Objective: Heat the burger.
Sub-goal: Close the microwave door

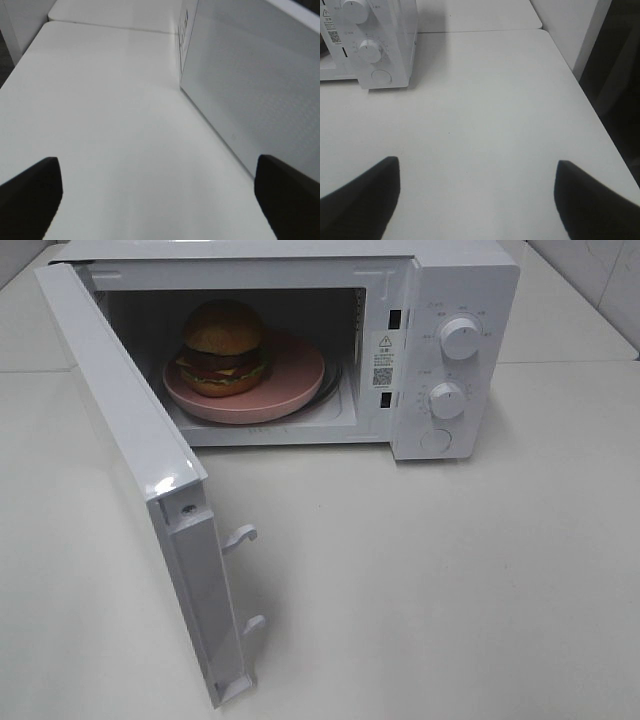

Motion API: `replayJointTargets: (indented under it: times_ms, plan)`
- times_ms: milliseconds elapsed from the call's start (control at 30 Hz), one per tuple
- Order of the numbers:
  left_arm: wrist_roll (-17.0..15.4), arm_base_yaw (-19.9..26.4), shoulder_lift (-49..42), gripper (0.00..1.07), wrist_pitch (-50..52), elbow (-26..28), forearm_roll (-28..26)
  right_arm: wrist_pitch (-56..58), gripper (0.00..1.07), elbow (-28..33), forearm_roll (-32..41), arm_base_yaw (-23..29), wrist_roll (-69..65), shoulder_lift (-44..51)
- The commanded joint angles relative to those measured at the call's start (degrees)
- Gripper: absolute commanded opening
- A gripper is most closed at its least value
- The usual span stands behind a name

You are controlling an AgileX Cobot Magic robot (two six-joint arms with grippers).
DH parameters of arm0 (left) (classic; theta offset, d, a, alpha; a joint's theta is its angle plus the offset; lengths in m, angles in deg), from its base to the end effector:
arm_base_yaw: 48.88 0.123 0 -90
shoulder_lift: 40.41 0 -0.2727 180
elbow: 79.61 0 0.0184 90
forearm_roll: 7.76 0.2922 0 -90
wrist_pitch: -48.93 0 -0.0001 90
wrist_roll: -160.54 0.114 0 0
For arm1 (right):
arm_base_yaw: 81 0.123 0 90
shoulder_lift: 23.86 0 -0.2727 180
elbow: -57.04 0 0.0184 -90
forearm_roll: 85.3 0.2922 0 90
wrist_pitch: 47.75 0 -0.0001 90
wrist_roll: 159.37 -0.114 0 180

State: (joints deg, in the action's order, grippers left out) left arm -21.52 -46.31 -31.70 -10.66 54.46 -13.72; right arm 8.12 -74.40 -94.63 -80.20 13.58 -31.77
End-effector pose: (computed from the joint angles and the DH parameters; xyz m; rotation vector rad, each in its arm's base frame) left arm 0.0621 -0.0074 0.3020 -0.0751 1.9900 -0.1176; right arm 0.0682 -0.0144 0.2949 0.1054 1.9494 -0.1018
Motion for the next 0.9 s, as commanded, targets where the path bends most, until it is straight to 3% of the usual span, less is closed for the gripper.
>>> replayJointTargets:
  times_ms: [33,133,200,267,300,400,467,533,667,900]
  plan:
    - [-2.6,-0.4,2.4,0.84,5.3,0.6,-0.1,-0.6,0.76,0.1,0.1,-0.3,0.8,2.0]
    - [-2.6,-0.4,3.2,0.8,6.2,0.6,0.1,-0.6,0.76,0.1,0.1,-0.3,0.8,2.0]
    - [-1.7,-0.4,6.5,0.62,10.6,0.5,1.2,-0.6,0.76,0.1,0.1,-0.3,0.8,2.0]
    - [-1.7,-0.4,7.6,0.56,12.0,0.5,1.4,-0.6,0.76,0.1,0.1,-0.3,0.8,2.0]
    - [-1.7,-0.4,10.0,0.45,14.7,0.5,1.5,-0.6,0.76,0.1,0.1,-0.3,0.8,2.0]
    - [-1.7,-0.4,12.4,0.37,17.4,0.5,1.5,-0.6,0.76,0.1,0.1,-0.3,0.8,2.0]
    - [-1.7,-0.4,16.4,0.05,21.9,0.5,1.5,-0.6,0.76,0.1,0.1,-0.3,0.8,2.0]
    - [-1.7,-0.4,17.9,0.0,24.4,0.4,1.5,-0.6,0.76,0.1,0.1,-0.3,0.8,2.0]
    - [-1.7,-0.4,22.7,0.0,35.2,-1.8,1.2,-0.6,0.76,0.1,0.1,-0.3,0.8,2.0]
    - [-1.7,-0.4,32.7,0.0,61.5,-9.4,1.4,-0.6,0.76,0.1,0.1,-0.3,0.8,2.0]
